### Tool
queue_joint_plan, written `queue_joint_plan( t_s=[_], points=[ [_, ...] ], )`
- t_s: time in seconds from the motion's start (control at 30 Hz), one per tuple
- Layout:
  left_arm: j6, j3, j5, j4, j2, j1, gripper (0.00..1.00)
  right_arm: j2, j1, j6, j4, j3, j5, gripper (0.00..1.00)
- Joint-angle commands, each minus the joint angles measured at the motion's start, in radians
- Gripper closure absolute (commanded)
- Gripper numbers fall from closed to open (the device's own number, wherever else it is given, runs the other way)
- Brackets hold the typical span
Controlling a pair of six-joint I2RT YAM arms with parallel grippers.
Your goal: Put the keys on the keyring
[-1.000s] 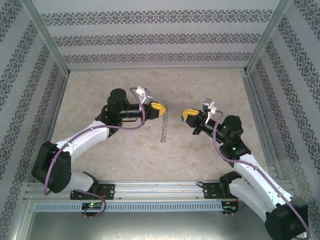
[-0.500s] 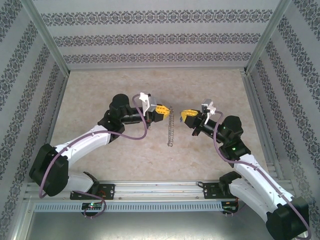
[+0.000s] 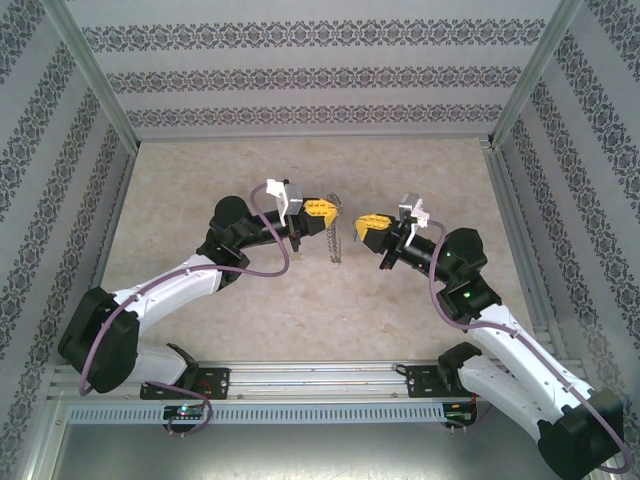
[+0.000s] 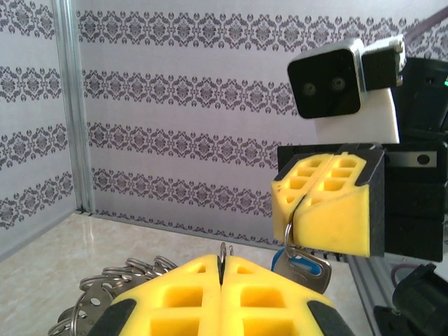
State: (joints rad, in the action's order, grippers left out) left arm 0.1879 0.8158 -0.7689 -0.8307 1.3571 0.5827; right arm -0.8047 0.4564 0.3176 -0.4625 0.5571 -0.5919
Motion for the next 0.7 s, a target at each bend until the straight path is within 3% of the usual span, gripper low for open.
queue_joint_plan(
  t_s=[0.0, 0.67],
  points=[
    [0.132, 0.026, 0.007, -0.158, 0.010, 0.015, 1.00, -0.001, 0.014, -0.027, -0.048, 0.038, 0.022, 1.00],
    [0.130, 0.052, -0.014, -0.105, 0.023, 0.045, 1.00, -0.052, 0.037, -0.051, -0.066, 0.100, 0.016, 1.00]
  ],
)
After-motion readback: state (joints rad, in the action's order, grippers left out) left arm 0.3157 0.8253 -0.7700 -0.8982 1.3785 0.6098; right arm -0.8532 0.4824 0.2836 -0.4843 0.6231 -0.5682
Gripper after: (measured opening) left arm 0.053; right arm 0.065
